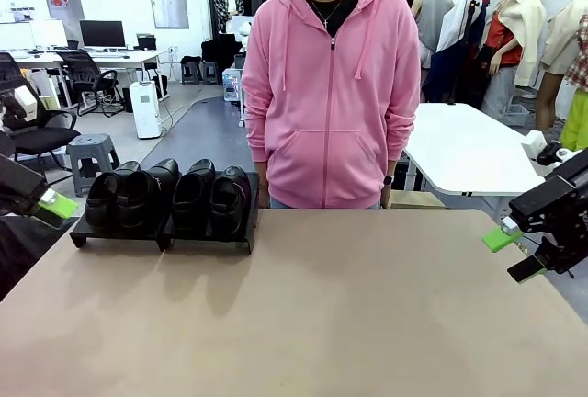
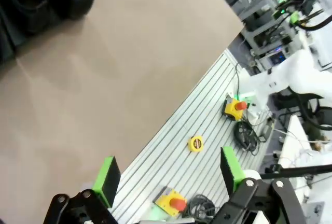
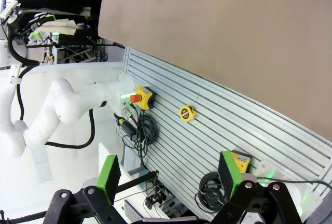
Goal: Organize the shoes by placing them on the stand.
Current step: Place the Shoe from the middle of the table onto the Shoes Stand.
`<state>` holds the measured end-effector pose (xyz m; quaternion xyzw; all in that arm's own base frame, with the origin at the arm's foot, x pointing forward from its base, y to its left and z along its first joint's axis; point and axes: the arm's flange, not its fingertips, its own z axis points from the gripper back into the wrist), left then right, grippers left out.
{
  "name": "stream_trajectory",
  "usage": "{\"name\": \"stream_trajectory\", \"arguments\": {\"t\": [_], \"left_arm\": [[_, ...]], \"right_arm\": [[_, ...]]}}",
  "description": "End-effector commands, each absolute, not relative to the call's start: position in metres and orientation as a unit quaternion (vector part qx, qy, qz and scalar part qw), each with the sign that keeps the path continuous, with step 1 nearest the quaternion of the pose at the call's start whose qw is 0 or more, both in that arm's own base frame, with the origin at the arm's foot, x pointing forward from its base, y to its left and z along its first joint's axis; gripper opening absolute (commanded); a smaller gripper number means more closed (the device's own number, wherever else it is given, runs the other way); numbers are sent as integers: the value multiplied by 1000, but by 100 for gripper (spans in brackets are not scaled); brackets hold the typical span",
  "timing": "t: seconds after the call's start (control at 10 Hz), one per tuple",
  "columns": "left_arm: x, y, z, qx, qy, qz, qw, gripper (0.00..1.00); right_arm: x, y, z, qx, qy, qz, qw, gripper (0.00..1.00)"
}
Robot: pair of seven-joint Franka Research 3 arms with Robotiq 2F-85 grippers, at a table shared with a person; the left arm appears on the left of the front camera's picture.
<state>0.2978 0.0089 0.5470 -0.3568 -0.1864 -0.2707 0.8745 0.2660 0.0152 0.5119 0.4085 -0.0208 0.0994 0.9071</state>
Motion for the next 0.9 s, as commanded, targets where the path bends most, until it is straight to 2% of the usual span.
{"name": "stream_trajectory", "arguments": {"t": [0.0, 0.8], "left_arm": [[294, 11, 556, -348, -179, -279, 877, 100], [294, 11, 556, -348, -179, -279, 877, 100]], "right_arm": [[268, 15, 513, 419, -29, 111, 901, 100], [268, 15, 513, 419, -29, 111, 901, 100]]}}
